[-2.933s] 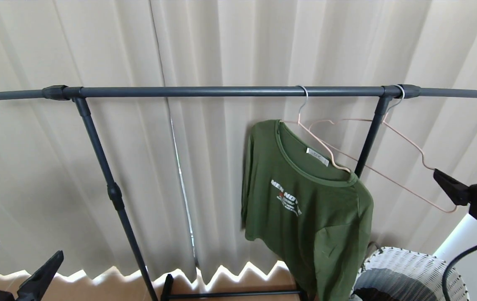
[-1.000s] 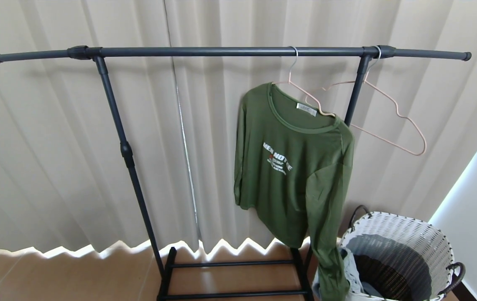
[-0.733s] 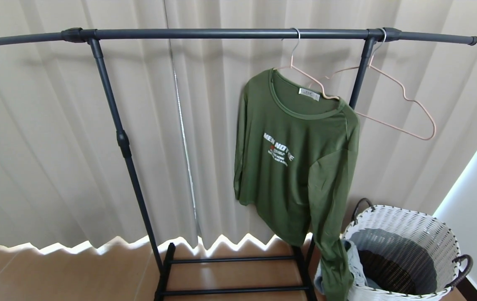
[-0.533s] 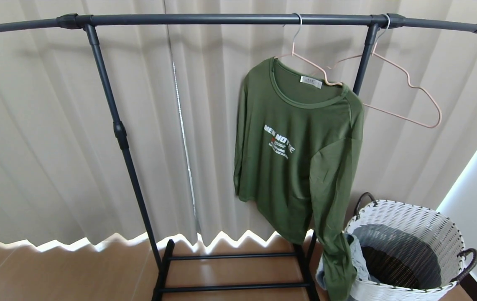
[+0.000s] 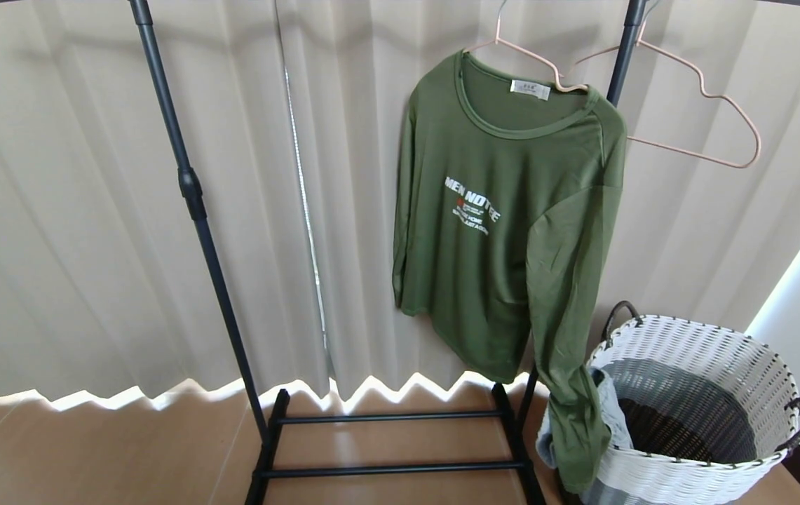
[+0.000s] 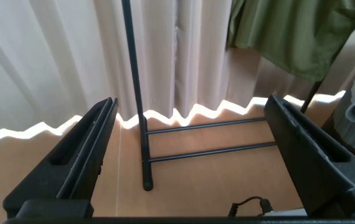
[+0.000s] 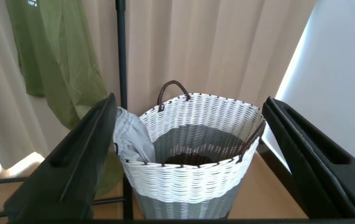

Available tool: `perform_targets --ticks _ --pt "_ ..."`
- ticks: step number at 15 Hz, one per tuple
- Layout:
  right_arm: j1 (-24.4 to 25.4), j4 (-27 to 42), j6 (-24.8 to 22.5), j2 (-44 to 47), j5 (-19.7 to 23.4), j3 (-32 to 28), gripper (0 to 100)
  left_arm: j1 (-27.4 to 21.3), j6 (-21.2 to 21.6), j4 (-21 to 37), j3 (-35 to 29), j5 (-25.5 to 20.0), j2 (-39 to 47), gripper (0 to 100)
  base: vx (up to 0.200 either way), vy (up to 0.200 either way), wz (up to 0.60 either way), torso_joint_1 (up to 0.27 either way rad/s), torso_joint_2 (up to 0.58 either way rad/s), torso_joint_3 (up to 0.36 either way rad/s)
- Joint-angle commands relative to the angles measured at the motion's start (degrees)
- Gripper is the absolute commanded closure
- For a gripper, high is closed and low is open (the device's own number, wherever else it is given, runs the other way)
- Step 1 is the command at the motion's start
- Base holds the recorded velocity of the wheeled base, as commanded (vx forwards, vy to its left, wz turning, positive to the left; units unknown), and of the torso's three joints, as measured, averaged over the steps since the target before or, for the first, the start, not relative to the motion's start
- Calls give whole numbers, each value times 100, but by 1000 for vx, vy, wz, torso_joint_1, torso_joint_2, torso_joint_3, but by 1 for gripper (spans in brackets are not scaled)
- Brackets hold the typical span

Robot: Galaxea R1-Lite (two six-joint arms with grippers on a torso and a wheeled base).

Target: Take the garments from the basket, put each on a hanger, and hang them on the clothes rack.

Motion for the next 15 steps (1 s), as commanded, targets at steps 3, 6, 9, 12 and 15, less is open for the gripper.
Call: perform_targets --ticks 3,6,9,12,15 --pt "2 1 7 -5 -1 0 0 0 22 -4 0 -14 26 0 0 0 0 1 19 20" --pt "2 27 -2 -5 16 0 0 0 118 40 0 -14 26 0 133 0 0 0 3 2" --pt "2 18 42 -5 16 0 0 0 400 102 0 -23 26 0 200 0 0 -4 1 7" --pt "11 62 24 -5 130 0 0 0 408 119 0 -32 26 0 200 0 0 1 1 2" --pt "11 80 7 4 157 0 0 0 408 190 -9 -32 26 0 67 0 0 1 1 1"
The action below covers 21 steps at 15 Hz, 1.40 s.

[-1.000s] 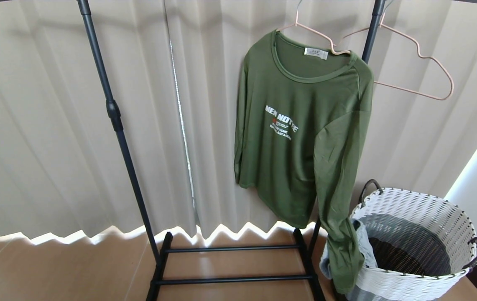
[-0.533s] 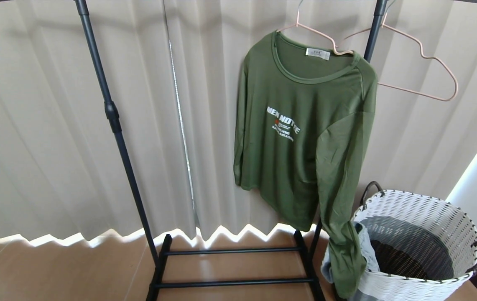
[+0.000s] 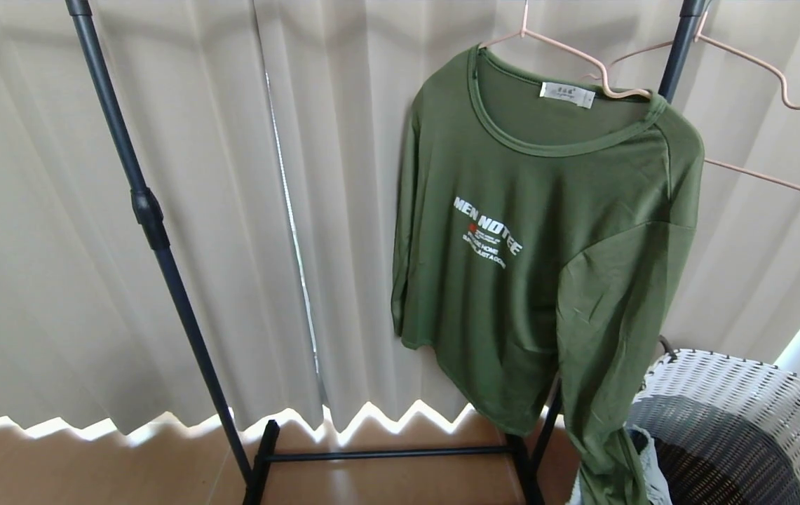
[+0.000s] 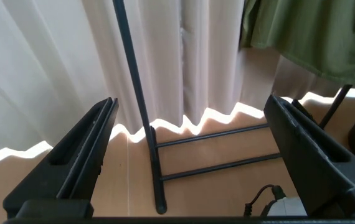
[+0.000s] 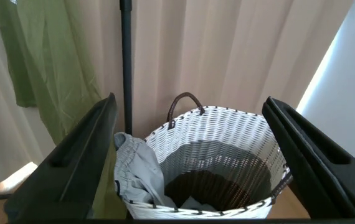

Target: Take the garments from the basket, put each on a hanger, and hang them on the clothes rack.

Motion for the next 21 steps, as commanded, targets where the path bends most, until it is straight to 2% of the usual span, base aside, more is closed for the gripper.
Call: perform_targets --ticks 1,2,3,5,6,7,8,9,11,12,13,14,16,21 --pt "41 -4 -22 133 16 0 0 0 1 4 -6 3 14 0 0 0 0 0 0 0" --pt "68 93 -66 248 16 0 0 0 1 4 -6 3 14 0 0 0 0 0 0 0" --pt "296 655 -224 643 33 -272 0 0 1 4 -6 3 14 0 0 0 0 0 0 0" --pt "964 1402 -215 1645 33 -958 0 0 1 4 -6 -6 14 0 0 0 0 0 0 0" --pt "1149 1402 -215 2067 25 -1143 0 0 1 4 -6 -6 14 0 0 0 0 0 0 0" --pt "1237 1402 -215 2999 25 -1573 0 0 37 4 -6 -6 14 0 0 0 0 0 0 0" --pt "1237 1402 -206 3376 33 -1723 0 0 81 4 -6 -15 14 0 0 0 0 0 0 0" --pt "1237 1393 -198 4466 33 -2145 0 0 195 4 -6 -182 14 0 0 0 0 0 0 0" --pt "1114 1121 -242 6004 33 -2637 0 0 265 4 -6 -323 14 0 0 0 0 0 0 0" --pt "920 963 -470 6672 33 -2839 0 0 318 4 -6 -349 14 0 0 0 0 0 0 0" --pt "727 893 -795 7077 60 -2979 0 0 353 4 -6 -358 5 0 0 0 0 0 0 0" --pt "384 690 -1358 7709 323 -3067 0 0 353 -5 -6 -358 14 0 0 0 0 0 0 0" --pt "-29 268 -1876 8571 728 -3120 0 0 379 -5 -6 -358 5 0 0 0 0 0 0 0" --pt "-134 5 -1938 9880 780 -3410 0 0 406 -5 -6 -402 5 0 0 0 0 0 0 0"
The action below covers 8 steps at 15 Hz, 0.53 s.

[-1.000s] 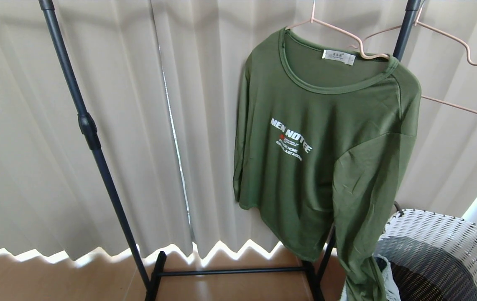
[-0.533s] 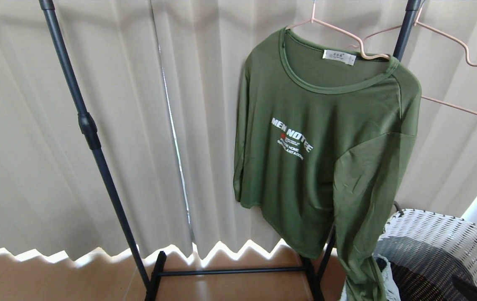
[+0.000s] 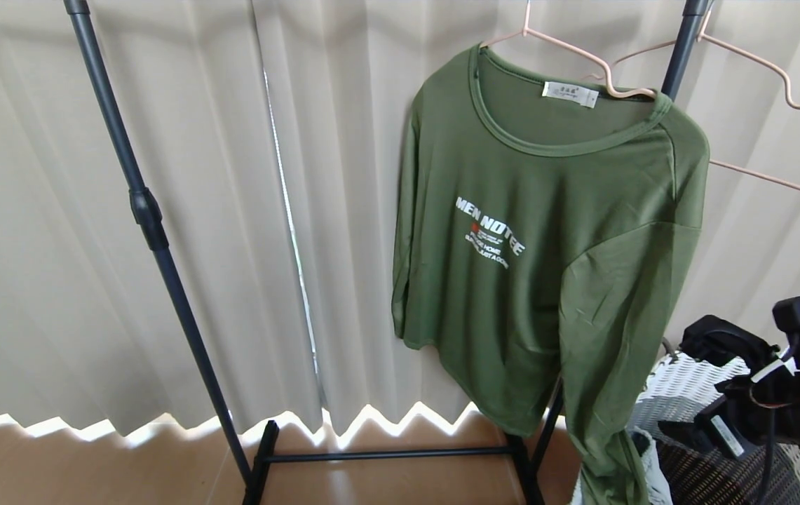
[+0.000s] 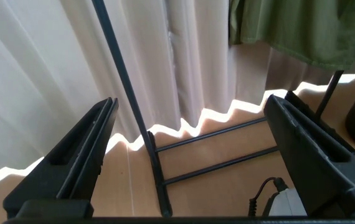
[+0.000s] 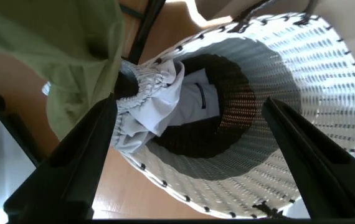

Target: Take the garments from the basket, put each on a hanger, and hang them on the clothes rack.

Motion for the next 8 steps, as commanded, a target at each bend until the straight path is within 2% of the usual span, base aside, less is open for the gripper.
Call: perform_targets --ticks 1,8 --pt "-87 -60 -39 1080 31 -251 0 0 1 -1 1 5 5 0 0 0 0 0 0 0" --pt "-87 -166 -30 1906 40 -691 0 0 10 -1 1 -3 5 0 0 0 0 0 0 0"
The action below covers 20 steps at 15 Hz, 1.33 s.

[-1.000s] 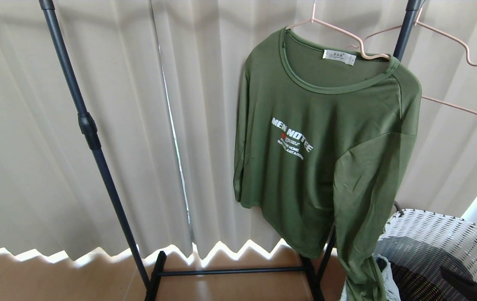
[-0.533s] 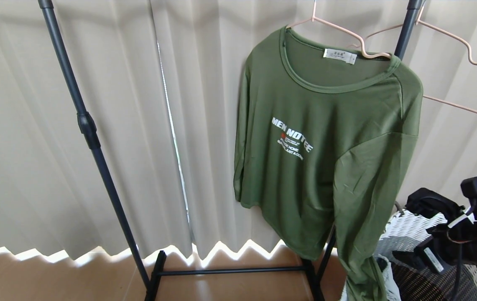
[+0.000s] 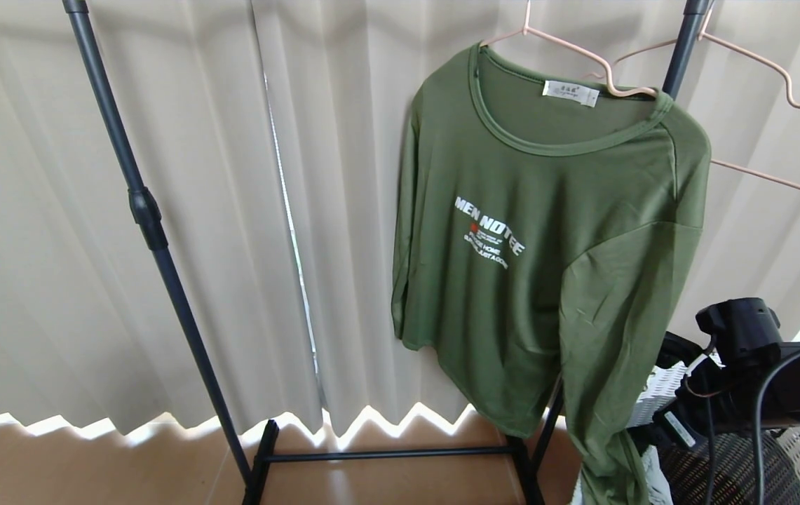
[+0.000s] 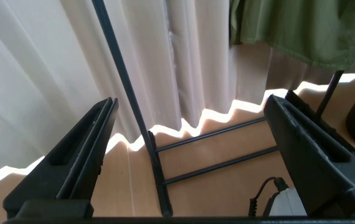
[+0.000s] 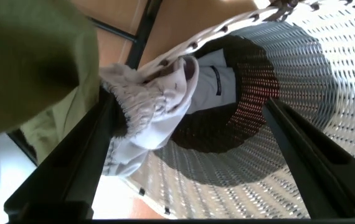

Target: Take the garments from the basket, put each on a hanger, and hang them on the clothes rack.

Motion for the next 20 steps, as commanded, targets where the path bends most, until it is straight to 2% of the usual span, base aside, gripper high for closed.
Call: perform_targets --ticks 1,4,10,12,13,17,20 --pt "-7 -124 8 376 -11 -94 0 0 -1 2 1 5 11 0 0 0 0 0 0 0" --pt "-42 -247 8 693 -46 -156 0 0 -1 2 1 5 3 0 0 0 0 0 0 0" --pt "-42 -273 8 675 -46 -147 0 0 -10 2 1 -3 11 0 0 0 0 0 0 0" --pt "-103 -555 8 913 -125 -129 0 0 -10 2 1 -3 11 0 0 0 0 0 0 0" --pt "-165 -572 -1 930 -134 -129 100 0 -10 2 1 -3 11 0 0 0 0 0 0 0" --pt "-191 -555 17 860 -90 -121 100 0 -10 2 1 -3 3 0 0 0 0 0 0 0" --pt "-200 -537 35 315 -28 29 100 0 -1 2 1 -3 3 0 0 0 0 0 0 0"
